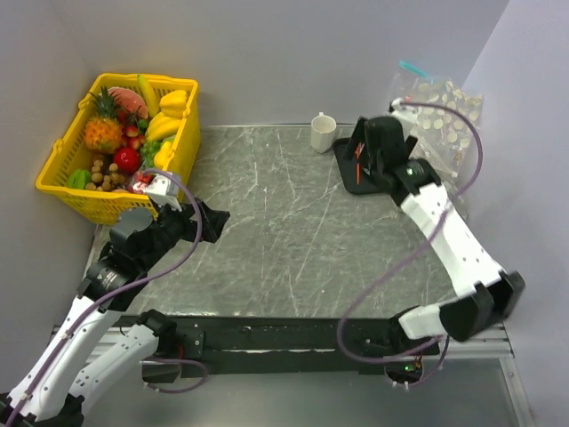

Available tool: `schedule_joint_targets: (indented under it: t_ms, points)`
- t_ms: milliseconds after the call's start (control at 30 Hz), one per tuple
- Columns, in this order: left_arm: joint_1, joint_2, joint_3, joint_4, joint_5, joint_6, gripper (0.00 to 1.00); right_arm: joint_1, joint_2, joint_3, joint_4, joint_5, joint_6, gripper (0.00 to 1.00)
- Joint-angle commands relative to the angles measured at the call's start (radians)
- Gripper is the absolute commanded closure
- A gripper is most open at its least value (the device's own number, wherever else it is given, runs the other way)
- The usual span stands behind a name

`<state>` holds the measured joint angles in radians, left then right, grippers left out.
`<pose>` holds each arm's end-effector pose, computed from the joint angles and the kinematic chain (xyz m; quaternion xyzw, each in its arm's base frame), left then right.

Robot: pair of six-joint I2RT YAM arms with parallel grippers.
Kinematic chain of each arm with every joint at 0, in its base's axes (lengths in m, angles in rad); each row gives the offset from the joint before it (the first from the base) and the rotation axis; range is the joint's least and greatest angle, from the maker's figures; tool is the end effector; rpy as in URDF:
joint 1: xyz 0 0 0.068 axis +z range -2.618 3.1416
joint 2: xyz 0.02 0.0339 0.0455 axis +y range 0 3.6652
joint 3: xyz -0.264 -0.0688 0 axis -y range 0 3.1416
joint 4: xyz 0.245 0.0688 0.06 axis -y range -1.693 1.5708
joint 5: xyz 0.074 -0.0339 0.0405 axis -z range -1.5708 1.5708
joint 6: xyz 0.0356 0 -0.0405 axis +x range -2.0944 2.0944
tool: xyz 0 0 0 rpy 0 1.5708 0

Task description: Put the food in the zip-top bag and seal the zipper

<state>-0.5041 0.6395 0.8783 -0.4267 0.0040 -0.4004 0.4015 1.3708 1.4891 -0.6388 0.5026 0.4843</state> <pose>0.1222 -0.0676 0.3668 0.0412 0.7692 -0.2800 0.5729 0.2783 0.0995 0.4084 0.1592 0.8322 0.0137 0.5309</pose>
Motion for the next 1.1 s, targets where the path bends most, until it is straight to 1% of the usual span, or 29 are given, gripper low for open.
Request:
schedule_joint_targets:
  t_ms: [0,100,133,167,233,300,333,433,500,633,700,733,833,867,900,933,967,1000,1067]
  points:
    - [0.003,-0.004,-0.009,0.048,0.024,0.025,0.01,-0.09,0.175,0.192,-0.005,0.048,-0.114,0.02]
    - [0.003,-0.003,-0.015,0.055,0.031,0.014,0.01,-0.141,0.319,0.35,-0.038,0.077,-0.174,0.01]
    - [0.003,0.0,-0.021,0.063,0.033,0.011,0.01,-0.179,0.391,0.394,-0.051,0.079,-0.18,0.0]
    - [0.003,0.0,-0.025,0.068,0.054,0.008,0.01,-0.199,0.427,0.478,-0.077,0.079,-0.184,0.0]
    - [0.003,0.005,-0.032,0.077,0.071,-0.003,0.01,-0.242,0.512,0.549,-0.085,0.079,-0.197,0.01]
    - [0.003,0.011,-0.032,0.078,0.077,-0.005,0.01,-0.265,0.566,0.641,-0.09,0.073,-0.214,0.01]
    - [0.003,0.017,-0.032,0.075,0.08,-0.002,0.01,-0.277,0.618,0.705,-0.096,0.062,-0.22,0.01]
    - [0.003,0.029,-0.021,0.063,0.074,0.006,0.01,-0.329,0.715,0.819,-0.142,0.044,-0.211,0.01]
    - [0.003,0.034,-0.016,0.057,0.073,0.012,0.01,-0.357,0.74,0.824,-0.128,0.045,-0.216,0.02]
    - [0.003,0.034,-0.015,0.054,0.068,0.012,0.01,-0.389,0.769,0.757,-0.056,0.037,-0.219,0.05]
    - [0.003,0.034,-0.013,0.049,0.067,0.014,0.01,-0.409,0.786,0.751,-0.05,0.013,-0.207,0.05]
    - [0.003,0.035,-0.012,0.046,0.065,0.012,0.01,-0.429,0.8,0.743,-0.05,-0.024,-0.191,0.06]
    - [0.003,0.035,-0.009,0.039,0.06,0.012,0.01,-0.444,0.798,0.723,-0.042,-0.077,-0.173,0.4]
    - [0.003,0.034,-0.009,0.039,0.059,0.012,0.01,-0.446,0.788,0.711,-0.03,-0.076,-0.17,0.54]
    - [0.003,0.034,-0.01,0.039,0.057,0.012,0.01,-0.446,0.768,0.694,-0.018,-0.076,-0.165,0.74]
    - [0.003,0.031,-0.01,0.04,0.057,0.011,0.01,-0.444,0.722,0.657,-0.006,-0.078,-0.161,0.86]
    - [0.003,0.031,-0.009,0.037,0.05,0.009,0.01,-0.443,0.696,0.64,0.022,-0.084,-0.156,0.92]
    - [0.003,0.029,-0.004,0.036,0.05,0.008,0.01,-0.441,0.667,0.625,0.028,-0.085,-0.156,1.0]
    - [0.003,0.028,-0.002,0.034,0.05,0.005,0.01,-0.435,0.585,0.606,0.028,-0.096,-0.154,1.0]
